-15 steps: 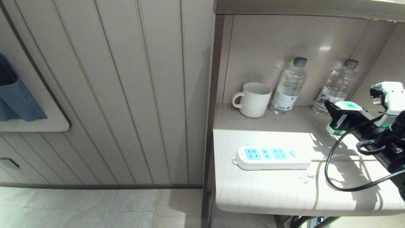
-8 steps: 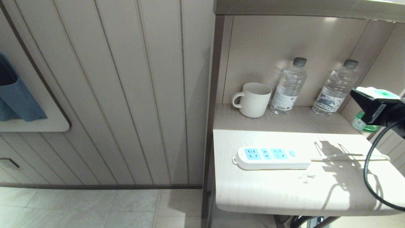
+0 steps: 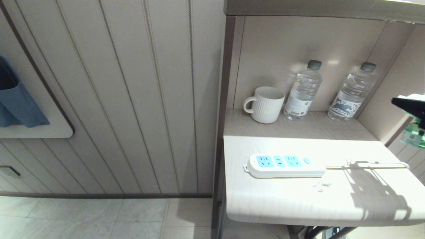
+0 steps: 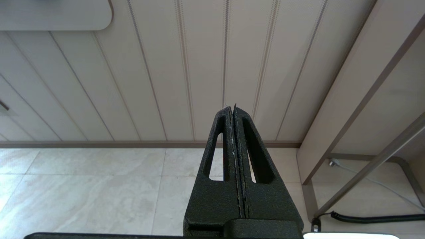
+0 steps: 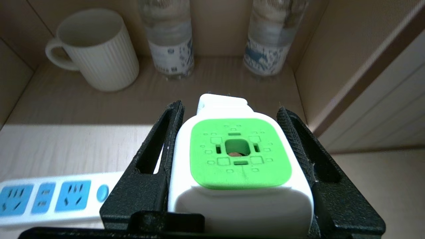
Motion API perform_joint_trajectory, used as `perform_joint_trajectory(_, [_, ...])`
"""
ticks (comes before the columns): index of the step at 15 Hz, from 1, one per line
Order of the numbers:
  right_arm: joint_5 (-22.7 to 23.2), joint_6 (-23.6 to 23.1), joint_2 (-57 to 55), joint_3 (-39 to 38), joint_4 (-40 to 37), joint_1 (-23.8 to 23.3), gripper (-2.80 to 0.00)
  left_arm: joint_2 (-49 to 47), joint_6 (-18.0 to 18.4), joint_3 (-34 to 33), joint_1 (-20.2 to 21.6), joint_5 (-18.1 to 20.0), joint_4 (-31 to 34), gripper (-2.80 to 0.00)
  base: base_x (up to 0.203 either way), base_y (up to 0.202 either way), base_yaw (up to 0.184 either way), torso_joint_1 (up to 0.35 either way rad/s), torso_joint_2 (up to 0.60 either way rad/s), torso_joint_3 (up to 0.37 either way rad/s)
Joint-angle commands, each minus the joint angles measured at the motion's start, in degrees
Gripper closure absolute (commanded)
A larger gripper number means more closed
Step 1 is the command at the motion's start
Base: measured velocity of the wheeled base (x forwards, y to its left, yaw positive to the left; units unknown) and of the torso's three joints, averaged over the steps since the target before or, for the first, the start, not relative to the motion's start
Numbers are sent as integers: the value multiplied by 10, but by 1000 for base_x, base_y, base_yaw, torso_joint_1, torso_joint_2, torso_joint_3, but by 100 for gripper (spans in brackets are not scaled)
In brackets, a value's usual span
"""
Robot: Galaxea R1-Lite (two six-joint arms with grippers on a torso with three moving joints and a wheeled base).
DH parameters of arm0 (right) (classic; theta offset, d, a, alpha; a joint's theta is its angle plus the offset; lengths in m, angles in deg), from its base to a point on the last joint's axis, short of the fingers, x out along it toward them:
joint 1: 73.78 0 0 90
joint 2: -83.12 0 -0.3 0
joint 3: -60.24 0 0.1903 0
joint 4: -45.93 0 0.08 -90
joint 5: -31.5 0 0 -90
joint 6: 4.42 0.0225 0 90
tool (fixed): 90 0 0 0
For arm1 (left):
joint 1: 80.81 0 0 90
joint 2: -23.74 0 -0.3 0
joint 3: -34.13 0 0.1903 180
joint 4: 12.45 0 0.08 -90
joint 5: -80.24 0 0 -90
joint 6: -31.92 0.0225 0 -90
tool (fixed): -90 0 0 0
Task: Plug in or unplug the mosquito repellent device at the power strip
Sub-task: Insert the plug into the socket
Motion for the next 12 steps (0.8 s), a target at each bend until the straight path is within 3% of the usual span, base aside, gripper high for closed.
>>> perform_joint_trajectory(1, [2,10,9,86,-204,0,0,0,0,0,0,0,0,0,0,0,0,0,0,0])
perform_joint_trajectory(5, [5,17,-9,189,-427,14,0,-1,0,0,0,0,0,0,0,0,0,0,0,0])
perform_joint_trajectory(12, [2,5,-15,160,-469,62,0,0,0,0,0,0,0,0,0,0,0,0,0,0])
